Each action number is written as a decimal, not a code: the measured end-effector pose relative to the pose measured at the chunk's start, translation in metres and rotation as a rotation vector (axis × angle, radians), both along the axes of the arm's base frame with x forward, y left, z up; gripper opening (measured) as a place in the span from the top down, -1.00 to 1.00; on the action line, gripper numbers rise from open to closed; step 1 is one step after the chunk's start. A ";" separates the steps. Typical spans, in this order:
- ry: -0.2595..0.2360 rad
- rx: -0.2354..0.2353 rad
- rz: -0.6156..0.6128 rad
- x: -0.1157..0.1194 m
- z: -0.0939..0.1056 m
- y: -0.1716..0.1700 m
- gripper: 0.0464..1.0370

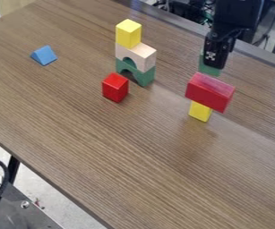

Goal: Put the green cube on top of the red block

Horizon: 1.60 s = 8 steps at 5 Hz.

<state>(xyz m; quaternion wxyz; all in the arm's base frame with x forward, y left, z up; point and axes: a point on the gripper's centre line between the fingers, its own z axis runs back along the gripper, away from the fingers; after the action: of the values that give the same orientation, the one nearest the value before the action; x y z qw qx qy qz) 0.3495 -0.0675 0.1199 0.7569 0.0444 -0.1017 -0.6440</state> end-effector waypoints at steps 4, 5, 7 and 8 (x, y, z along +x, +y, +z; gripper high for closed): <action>0.049 0.046 -0.060 -0.004 -0.005 -0.009 -0.01; 0.085 0.057 -0.062 -0.006 -0.009 -0.007 -0.01; 0.092 0.062 -0.063 -0.007 -0.009 -0.007 -0.01; 0.092 0.057 -0.063 -0.007 -0.009 -0.008 -0.01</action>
<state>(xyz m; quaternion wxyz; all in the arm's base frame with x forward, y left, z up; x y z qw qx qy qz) 0.3423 -0.0750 0.1109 0.7385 0.0333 -0.0499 -0.6716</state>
